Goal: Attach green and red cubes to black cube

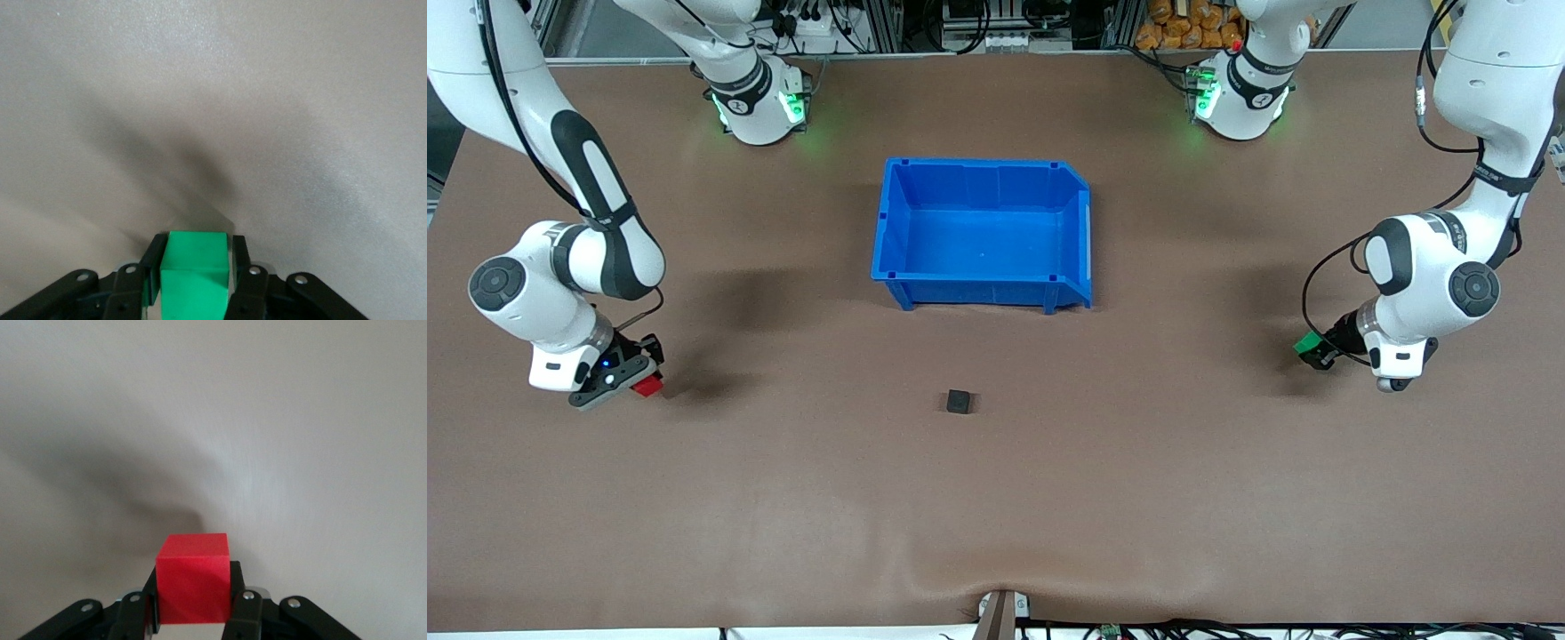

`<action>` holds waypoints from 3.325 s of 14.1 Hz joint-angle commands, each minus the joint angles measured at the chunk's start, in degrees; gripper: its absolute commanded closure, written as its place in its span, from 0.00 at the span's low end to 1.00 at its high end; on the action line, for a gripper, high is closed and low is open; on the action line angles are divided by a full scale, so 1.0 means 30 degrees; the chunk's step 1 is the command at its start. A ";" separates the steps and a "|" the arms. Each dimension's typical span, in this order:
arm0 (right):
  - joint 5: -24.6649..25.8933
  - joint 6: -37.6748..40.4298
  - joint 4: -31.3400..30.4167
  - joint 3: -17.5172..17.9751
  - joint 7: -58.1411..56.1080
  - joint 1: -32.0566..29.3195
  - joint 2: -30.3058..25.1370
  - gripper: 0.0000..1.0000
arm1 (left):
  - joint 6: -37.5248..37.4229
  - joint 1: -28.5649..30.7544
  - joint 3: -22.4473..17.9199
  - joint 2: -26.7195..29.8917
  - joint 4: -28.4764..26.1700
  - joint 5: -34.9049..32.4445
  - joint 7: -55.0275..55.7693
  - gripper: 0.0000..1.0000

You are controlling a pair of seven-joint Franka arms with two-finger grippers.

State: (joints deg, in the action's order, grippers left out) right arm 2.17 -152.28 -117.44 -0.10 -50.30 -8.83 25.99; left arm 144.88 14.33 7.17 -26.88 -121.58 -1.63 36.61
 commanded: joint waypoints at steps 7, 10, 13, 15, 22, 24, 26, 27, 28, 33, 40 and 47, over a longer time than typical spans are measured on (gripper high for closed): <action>0.0040 0.0223 0.5180 0.4340 -0.2099 0.2232 0.3045 1.00 | 0.0046 -0.0088 -0.0075 -0.0357 0.0449 -0.0482 0.0191 0.53; -0.0019 0.0165 0.7587 0.4749 -0.2131 0.3991 0.5160 1.00 | 0.0046 -0.0088 -0.0075 -0.0386 0.0449 -0.0482 0.0161 0.53; -0.0339 0.0399 0.9754 0.4751 -0.1925 0.5838 0.6653 1.00 | 0.0046 -0.0088 -0.0104 -0.0416 0.0508 -0.0482 0.0161 0.54; -0.1215 0.0661 1.0257 0.4692 -0.1577 0.6746 0.7184 1.00 | -0.0012 -0.0059 -0.0075 -0.0503 0.0625 -0.0511 0.0191 0.59; -0.1163 0.5817 1.3482 0.2877 -0.1016 0.9179 0.8358 1.00 | -0.0305 -0.0058 0.0013 -0.0445 0.0713 -0.0482 0.0395 1.00; -0.0753 0.6605 1.3482 0.2876 -0.0988 0.9358 0.8358 1.00 | -0.0305 -0.0029 0.0013 -0.0358 0.0713 -0.0482 0.0425 1.00; -0.0868 0.6728 1.3482 0.2876 -0.0784 0.9649 0.8387 1.00 | -0.0363 -0.0029 0.0042 -0.0241 0.0713 -0.0482 0.0483 1.00; -0.0840 0.6698 1.3511 0.2876 -0.0406 0.9767 0.8445 1.00 | -0.0364 -0.0029 0.0042 -0.0095 0.0713 -0.0482 0.0484 1.00; -0.0781 0.6640 1.3511 0.2876 -0.0141 0.9855 0.8504 1.00 | -0.0393 -0.0029 0.0042 -0.0007 0.0742 -0.0453 0.0484 1.00; -0.0781 0.6669 1.3511 0.2846 0.0095 1.0353 0.8563 1.00 | -0.3375 -0.0789 0.0247 0.0082 0.2613 -0.0277 0.4255 1.00; -0.0781 0.6493 1.3628 0.2846 0.0945 1.0793 0.8885 1.00 | -0.5049 -0.1142 0.1622 0.0082 0.4314 -0.0248 0.9003 1.00; -0.0781 0.6464 1.4243 0.2817 0.1820 1.1115 0.9354 0.78 | -0.7013 -0.1054 0.2033 0.0871 0.5283 0.0802 0.9536 1.00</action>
State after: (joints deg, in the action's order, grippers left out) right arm -0.86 -133.38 -77.01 8.99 -47.36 23.42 52.75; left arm 125.87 10.74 12.38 -26.56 -105.41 -1.03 64.19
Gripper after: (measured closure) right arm 0.599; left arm 0.608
